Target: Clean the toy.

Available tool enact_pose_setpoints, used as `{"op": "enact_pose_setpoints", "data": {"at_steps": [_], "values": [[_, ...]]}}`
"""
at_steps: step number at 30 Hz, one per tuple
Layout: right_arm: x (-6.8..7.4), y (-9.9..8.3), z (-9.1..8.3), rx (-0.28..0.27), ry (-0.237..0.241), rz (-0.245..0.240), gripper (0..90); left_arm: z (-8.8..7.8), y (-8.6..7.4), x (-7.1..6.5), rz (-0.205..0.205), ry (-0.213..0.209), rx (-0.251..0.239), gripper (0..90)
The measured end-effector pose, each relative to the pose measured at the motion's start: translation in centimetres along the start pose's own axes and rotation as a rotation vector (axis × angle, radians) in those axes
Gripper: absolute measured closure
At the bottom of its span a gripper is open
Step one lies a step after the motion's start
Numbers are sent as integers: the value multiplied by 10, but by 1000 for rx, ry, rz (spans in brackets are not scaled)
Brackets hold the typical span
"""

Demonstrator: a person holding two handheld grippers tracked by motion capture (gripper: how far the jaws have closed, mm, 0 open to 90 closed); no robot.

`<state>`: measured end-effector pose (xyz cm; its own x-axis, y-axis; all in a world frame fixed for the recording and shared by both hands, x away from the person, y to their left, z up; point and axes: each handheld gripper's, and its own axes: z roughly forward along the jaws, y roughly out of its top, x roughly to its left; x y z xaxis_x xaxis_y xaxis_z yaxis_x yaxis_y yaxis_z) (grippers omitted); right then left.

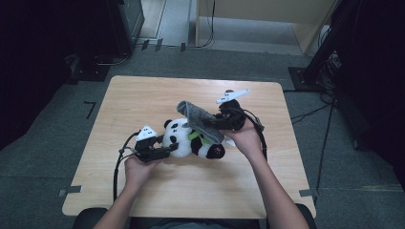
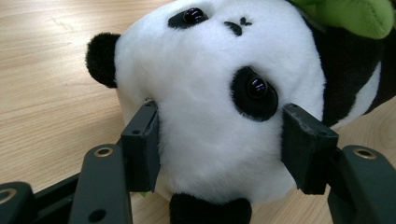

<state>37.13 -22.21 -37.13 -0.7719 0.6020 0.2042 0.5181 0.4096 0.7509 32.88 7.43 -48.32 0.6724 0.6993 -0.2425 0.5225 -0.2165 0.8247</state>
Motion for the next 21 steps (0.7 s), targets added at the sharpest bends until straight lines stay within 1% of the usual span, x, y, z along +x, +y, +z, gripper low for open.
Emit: {"op": "enact_pose_setpoints", "data": {"at_steps": [2, 4, 6, 9, 11, 12, 15, 16, 17, 19, 21], "values": [[6, 8, 4, -1, 24, -5, 759, 0, 0, -1, -1, 1, -3, 373], [16, 18, 14, 8, 50, -20, 759, 0, 0, -1, -2, 2, -4, 374], [22, 23, 21, 13, 64, -26, 759, -1, 1, -1, 0, 4, -7, 373], [33, 30, 40, 49, 90, -40, 759, -1, 1, -2, -1, 3, -11, 373], [37, 30, 51, 76, 93, -40, 759, -2, 1, -2, -3, 3, -11, 373], [38, 30, 57, 96, 94, -37, 759, -2, 1, -2, -5, 3, -11, 373], [38, 25, 72, 132, 100, -26, 759, -1, 1, -2, -11, 8, -8, 372], [38, 24, 74, 140, 98, -29, 759, -1, 1, -1, -14, 7, -6, 372], [37, 22, 76, 139, 85, -43, 760, -1, 1, -1, -14, 6, -6, 371], [37, 22, 76, 139, 83, -46, 760, -1, 1, -1, -10, 8, -7, 371], [34, 19, 72, 152, 69, -60, 761, 0, 1, -1, -6, 13, -6, 372]]}}
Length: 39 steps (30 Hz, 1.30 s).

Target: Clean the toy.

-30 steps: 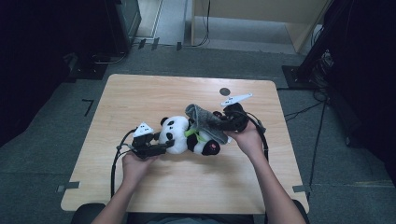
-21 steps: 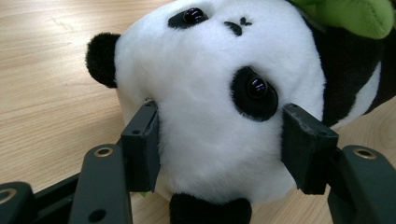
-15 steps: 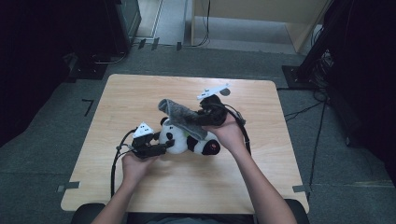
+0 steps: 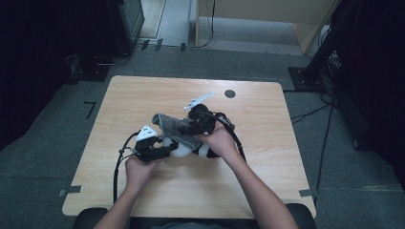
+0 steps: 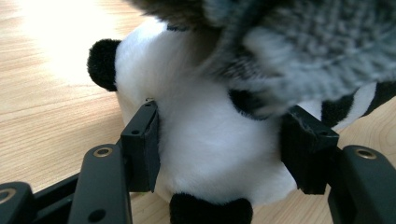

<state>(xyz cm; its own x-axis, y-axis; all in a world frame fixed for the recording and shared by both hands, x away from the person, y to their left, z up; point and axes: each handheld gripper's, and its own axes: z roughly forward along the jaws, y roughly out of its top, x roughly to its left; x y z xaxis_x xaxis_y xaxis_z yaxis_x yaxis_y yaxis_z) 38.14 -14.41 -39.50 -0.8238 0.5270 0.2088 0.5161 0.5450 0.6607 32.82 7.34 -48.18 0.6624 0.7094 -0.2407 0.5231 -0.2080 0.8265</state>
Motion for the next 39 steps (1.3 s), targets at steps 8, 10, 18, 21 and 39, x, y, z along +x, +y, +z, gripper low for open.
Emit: {"op": "enact_pose_setpoints", "data": {"at_steps": [8, 10, 18, 21, 39], "values": [[-18, -20, -30, 5, -77, 32, 758, 0, 0, 1, -14, -3, 15, 377], [-23, -27, -41, 3, -101, 44, 758, 1, 0, 2, -21, -3, 19, 376], [-48, -70, -72, 10, -125, 112, 758, 1, 0, 3, -33, -8, 15, 374], [-51, -80, -75, 24, -145, 130, 757, 1, -1, 4, -28, -14, 5, 372], [-13, -8, -56, -53, -71, -16, 755, -1, -3, 1, 18, -6, -12, 358]]}}
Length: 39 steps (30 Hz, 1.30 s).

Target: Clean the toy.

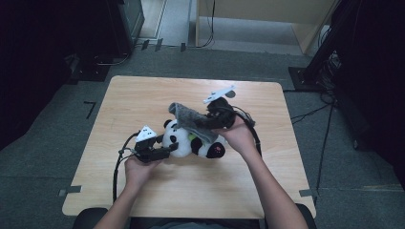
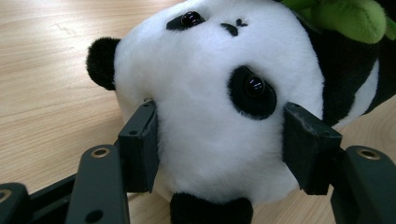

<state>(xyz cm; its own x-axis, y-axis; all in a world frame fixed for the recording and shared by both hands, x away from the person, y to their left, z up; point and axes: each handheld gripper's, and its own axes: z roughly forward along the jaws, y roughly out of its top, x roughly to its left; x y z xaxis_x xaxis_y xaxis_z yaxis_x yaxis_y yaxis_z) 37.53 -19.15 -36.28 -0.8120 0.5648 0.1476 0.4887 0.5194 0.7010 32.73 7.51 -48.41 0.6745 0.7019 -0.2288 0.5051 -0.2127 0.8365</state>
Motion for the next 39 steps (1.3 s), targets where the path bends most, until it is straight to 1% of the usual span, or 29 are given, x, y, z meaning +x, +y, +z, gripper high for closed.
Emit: {"op": "enact_pose_setpoints", "data": {"at_steps": [3, 5, 6, 7, 9, 11, 12, 13, 15, 16, 17, 18, 19, 20, 21, 22, 24, 26, 29, 30, 31, 32, 33, 34, 35, 36, 37, 38, 39], "values": [[6, 9, 22, 44, -2, -39, 752, 0, 0, 0, 4, 0, 4, 358], [9, 12, 34, 65, 10, -55, 744, -1, 0, 0, 3, 0, 6, 359], [11, 12, 40, 75, 18, -64, 726, -1, 0, 0, 3, 0, 7, 359], [12, 13, 45, 81, 26, -78, 691, -1, 0, 0, 5, 0, 7, 359], [15, 14, 53, 60, 24, -109, 568, -1, 0, -1, 6, 0, 8, 361], [16, 16, 59, 39, 13, -125, 529, -1, 0, -1, 7, 1, 8, 362], [17, 17, 62, 30, 15, -124, 539, -1, 0, -1, 6, 1, 9, 362], [17, 18, 64, 27, 26, -123, 608, -1, 0, 0, 5, 1, 10, 362], [21, 19, 68, 30, 43, -133, 703, -1, 0, 0, -3, 0, 8, 362], [23, 20, 68, 30, 46, -144, 722, -1, 0, 0, -5, 1, 5, 362], [27, 20, 67, 29, 63, -161, 735, 0, 0, -1, -8, 1, 2, 362], [29, 20, 66, 29, 94, -168, 740, 0, 0, 0, -10, 1, 3, 362], [33, 20, 67, 45, 121, -176, 742, 0, 0, 0, -13, 0, 3, 362], [36, 19, 68, 69, 116, -193, 743, 0, 0, 0, -15, 0, 3, 363], [40, 16, 70, 99, 81, -244, 746, 0, 0, 0, -12, -1, 3, 364], [42, 13, 69, 95, 69, -263, 748, 0, 0, 0, -12, -1, 3, 368], [40, 10, 66, 99, 66, -250, 754, 0, 0, 0, -18, 2, 7, 372], [35, 5, 59, 100, 54, -243, 758, 0, 0, 1, -23, 2, 6, 377], [23, -4, 46, 84, 27, -191, 759, 0, 1, 1, -21, 1, 8, 381], [23, -4, 46, 84, 27, -191, 759, 0, 1, 1, -21, 1, 8, 382], [11, -10, 33, 66, -17, -151, 760, 0, 1, 1, -18, 0, 9, 382], [7, -12, 29, 59, -33, -133, 760, 0, 1, 1, -15, 2, 12, 382], [1, -16, 23, 48, -37, -102, 761, 0, 1, 1, -14, 3, 13, 382], [-3, -18, 19, 38, -37, -88, 761, 0, 1, 1, -19, 2, 13, 382], [-8, -23, 12, 31, -56, -71, 761, 0, 1, 1, -20, 2, 13, 381], [-8, -23, 12, 31, -56, -71, 761, 0, 1, 1, -20, 2, 13, 381], [-16, -31, 1, 17, -75, -46, 763, 0, 1, 1, -22, 2, 16, 381], [-16, -31, 1, 17, -75, -46, 763, 0, 1, 1, -22, 2, 16, 380], [-21, -40, -5, 20, -91, -37, 764, 0, 1, 1, -22, 2, 16, 381]]}}
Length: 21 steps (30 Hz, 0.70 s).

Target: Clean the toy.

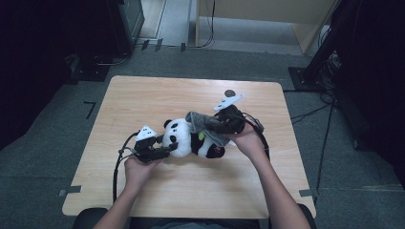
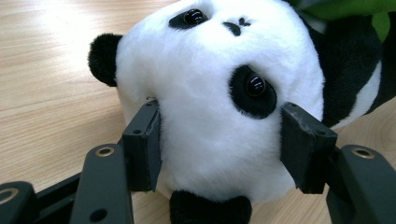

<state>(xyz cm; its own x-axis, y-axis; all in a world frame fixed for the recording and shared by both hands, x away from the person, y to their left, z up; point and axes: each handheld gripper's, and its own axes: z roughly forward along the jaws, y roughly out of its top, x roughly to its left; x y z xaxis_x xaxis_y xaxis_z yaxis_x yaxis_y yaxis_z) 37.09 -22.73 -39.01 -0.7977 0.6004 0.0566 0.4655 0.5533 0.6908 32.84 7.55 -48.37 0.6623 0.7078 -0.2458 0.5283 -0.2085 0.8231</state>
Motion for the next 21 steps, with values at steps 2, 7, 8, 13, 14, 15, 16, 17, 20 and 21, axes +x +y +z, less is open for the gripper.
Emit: {"op": "enact_pose_setpoints", "data": {"at_steps": [2, 7, 8, 13, 14, 15, 16, 17, 20, 21], "values": [[-3, -9, -2, -14, 32, 34, 766, 0, 0, 0, 5, 3, 3, 381], [-2, -30, -9, -34, 29, 50, 765, 0, 0, 1, -3, 3, 11, 377], [-2, -34, -10, -24, 11, 45, 765, 0, 0, 2, -11, -3, 9, 377], [-4, -59, -12, -55, 20, 72, 764, 0, -1, 1, 26, -5, 7, 371], [-4, -60, -12, -63, 19, 79, 763, 0, -1, 1, 26, -6, 6, 369], [-4, -59, -12, -67, 18, 81, 763, 0, -1, 1, 27, -5, 6, 367], [-4, -58, -13, -81, 20, 80, 763, 0, -1, 1, 23, -5, 6, 366], [-4, -57, -14, -86, 24, 88, 763, 0, -1, 1, 23, -6, 6, 364], [-4, -49, -24, -113, 12, 84, 763, -1, -2, -1, 36, 1, 5, 354], [-5, -45, -28, -133, 6, 93, 764, -1, -2, -2, 42, 5, 3, 353]]}}
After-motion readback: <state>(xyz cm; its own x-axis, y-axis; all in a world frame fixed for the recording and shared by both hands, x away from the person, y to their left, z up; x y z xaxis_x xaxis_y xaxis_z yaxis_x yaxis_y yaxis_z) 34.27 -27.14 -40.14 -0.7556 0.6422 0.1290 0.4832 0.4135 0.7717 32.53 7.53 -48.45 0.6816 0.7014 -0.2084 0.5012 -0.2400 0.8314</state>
